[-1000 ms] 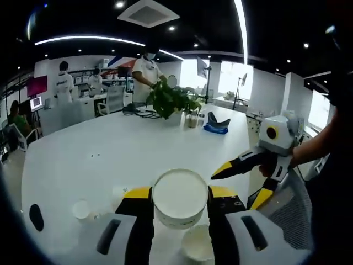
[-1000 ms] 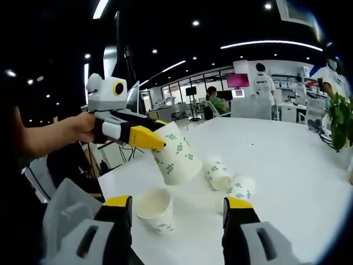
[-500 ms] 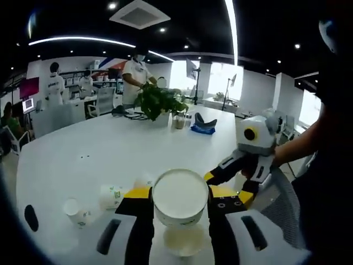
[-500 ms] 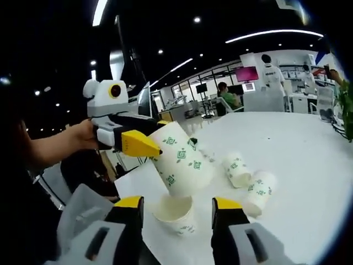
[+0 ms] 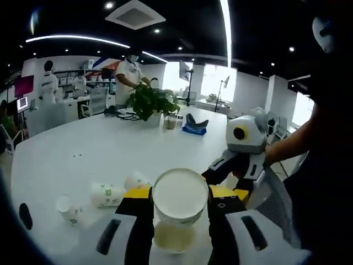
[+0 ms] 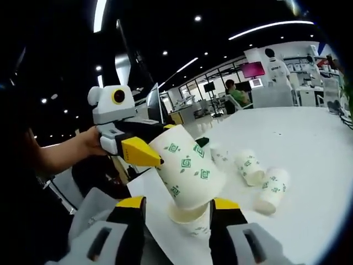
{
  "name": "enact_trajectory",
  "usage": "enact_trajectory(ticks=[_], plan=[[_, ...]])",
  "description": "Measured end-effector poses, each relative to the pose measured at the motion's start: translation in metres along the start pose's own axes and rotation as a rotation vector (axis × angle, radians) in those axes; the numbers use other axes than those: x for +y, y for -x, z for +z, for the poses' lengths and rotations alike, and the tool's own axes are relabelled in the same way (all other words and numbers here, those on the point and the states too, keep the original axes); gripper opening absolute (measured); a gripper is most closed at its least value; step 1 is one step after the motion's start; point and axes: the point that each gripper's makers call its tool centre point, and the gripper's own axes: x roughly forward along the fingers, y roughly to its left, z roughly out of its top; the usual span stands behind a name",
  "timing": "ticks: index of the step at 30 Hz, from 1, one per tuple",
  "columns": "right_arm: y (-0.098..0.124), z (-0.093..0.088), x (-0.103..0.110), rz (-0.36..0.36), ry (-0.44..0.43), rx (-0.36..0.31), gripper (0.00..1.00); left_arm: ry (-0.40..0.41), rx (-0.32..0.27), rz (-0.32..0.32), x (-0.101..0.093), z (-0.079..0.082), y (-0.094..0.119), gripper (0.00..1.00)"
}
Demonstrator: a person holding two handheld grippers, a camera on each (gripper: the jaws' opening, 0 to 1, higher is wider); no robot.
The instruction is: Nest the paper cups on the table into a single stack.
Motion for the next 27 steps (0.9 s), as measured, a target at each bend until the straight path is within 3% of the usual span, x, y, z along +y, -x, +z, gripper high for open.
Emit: enact_trajectory(ticks=[11,19,27], plan=[[0.009,0.016,0.008,0.080,-0.057,-0.066,0.38,0.040,0.026,-0.058,-0.003,-0.020,0.019,0.36],[0.008,0.015,0.009,0.089,-0.055,-0.058,0.34,0.006,0.100,-0.082,-0.012,-0.040,0.022,0.36],[0.014,0.021,0.010,0.113,-0.086,-0.084,0.27,0.007,0.123,-0.133,-0.021,-0.049,0.023,0.36]])
